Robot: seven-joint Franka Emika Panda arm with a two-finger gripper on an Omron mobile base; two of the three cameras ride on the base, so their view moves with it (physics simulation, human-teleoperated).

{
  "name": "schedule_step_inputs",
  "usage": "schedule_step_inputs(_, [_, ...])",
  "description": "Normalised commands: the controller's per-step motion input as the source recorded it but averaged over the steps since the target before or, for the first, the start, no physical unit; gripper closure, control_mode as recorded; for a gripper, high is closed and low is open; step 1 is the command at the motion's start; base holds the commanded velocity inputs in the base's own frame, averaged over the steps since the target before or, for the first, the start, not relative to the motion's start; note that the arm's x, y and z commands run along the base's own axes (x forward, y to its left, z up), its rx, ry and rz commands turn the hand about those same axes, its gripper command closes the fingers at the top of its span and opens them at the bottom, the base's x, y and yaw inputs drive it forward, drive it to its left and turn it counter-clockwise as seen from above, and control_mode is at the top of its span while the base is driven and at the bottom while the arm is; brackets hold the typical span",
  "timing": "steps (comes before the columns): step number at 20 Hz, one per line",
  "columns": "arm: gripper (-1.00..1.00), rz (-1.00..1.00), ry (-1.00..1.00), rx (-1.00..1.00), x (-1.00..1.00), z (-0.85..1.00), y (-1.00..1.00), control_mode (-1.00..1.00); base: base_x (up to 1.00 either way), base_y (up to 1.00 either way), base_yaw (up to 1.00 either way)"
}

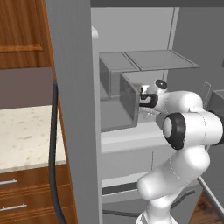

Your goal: Place two dumplings into each of the tupperware containers and then place the containers in the fridge.

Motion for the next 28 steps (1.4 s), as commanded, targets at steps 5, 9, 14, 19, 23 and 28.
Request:
schedule_step_inputs(5, [1.00,0.00,-0.09,0.00,0.32,-0.53,0.00,-1.00,0.00,0.00,0.00])
schedule_step_inputs(9, [1.00,0.00,-0.06,0.01,0.60,-0.06,0.00,-1.00,0.00,0.00,0.00])
schedule_step_inputs(14, [1.00,0.00,-0.01,0.00,0.71,-0.07,0.00,-1.00,0.00,0.00,0.00])
schedule_step_inputs(19, [1.00,0.00,-0.01,0.00,0.37,-0.42,0.00,-1.00,0.00,0.00,0.00])
schedule_step_inputs(23, [-1.00,0.00,0.00,0.00,0.04,-0.01,0.00,-1.00,0.00,0.00,0.00])
schedule_step_inputs(28, [-1.00,0.00,0.00,0.00,0.00,0.00,0.00,-1.00,0.00,0.00,0.00])
